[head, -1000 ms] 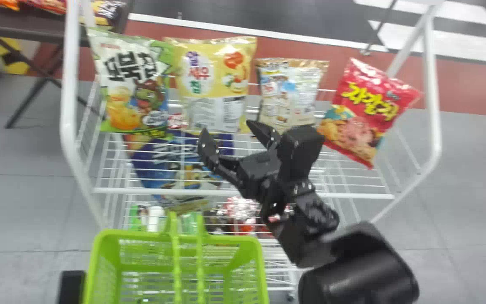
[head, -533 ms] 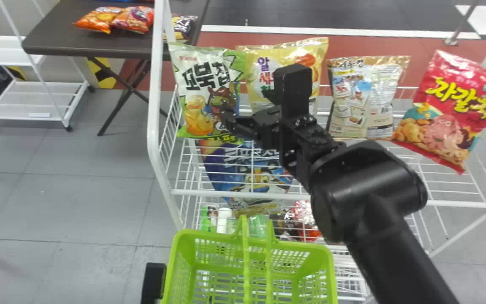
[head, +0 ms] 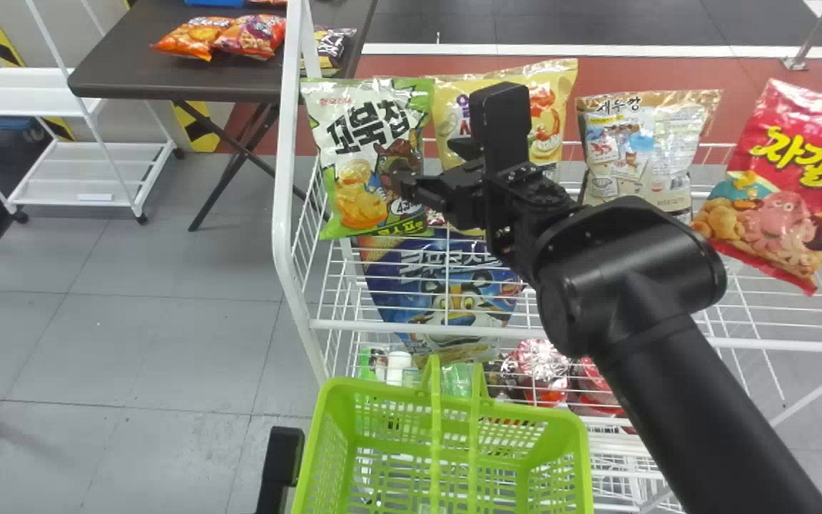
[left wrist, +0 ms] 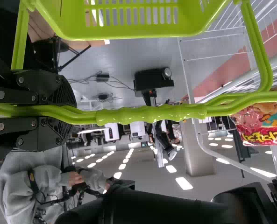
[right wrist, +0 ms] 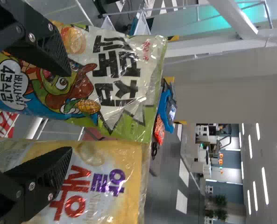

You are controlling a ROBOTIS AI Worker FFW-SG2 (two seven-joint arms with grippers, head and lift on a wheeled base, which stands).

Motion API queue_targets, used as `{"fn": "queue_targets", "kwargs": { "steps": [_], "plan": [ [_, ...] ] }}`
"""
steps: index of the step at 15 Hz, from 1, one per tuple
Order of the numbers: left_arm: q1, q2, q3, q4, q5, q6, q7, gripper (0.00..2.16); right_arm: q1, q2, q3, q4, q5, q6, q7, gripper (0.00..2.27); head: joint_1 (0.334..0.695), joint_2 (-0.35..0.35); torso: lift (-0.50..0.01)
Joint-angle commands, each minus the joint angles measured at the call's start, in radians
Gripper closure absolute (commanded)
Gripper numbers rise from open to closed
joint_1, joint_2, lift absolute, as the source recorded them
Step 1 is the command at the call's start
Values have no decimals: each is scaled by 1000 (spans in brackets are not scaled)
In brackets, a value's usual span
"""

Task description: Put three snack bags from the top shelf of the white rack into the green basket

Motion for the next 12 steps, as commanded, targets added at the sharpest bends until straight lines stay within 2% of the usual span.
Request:
{"fn": "queue_targets", "kwargs": {
  "steps": [1,2,3,4,9,12],
  "plan": [
    [-1,3,0,5,5,0,0,1541,-36,1,3,32,-11,28,38,1430,695,58,0],
    [-1,3,0,5,3,0,0,1541,-44,1,1,40,-10,38,58,1666,695,64,0],
    [-3,3,0,7,3,0,0,1541,-53,1,3,48,-11,47,75,1686,695,72,0],
    [-3,3,-2,8,3,-3,0,1541,-62,1,3,57,-10,65,84,1889,695,75,0],
    [-9,3,-5,19,5,-3,-3,1541,-70,1,3,83,-22,65,132,2074,695,79,0],
    [-9,5,3,16,5,-3,-4,1541,37,1,-4,-69,-14,133,146,2078,695,87,0]
  ]
}}
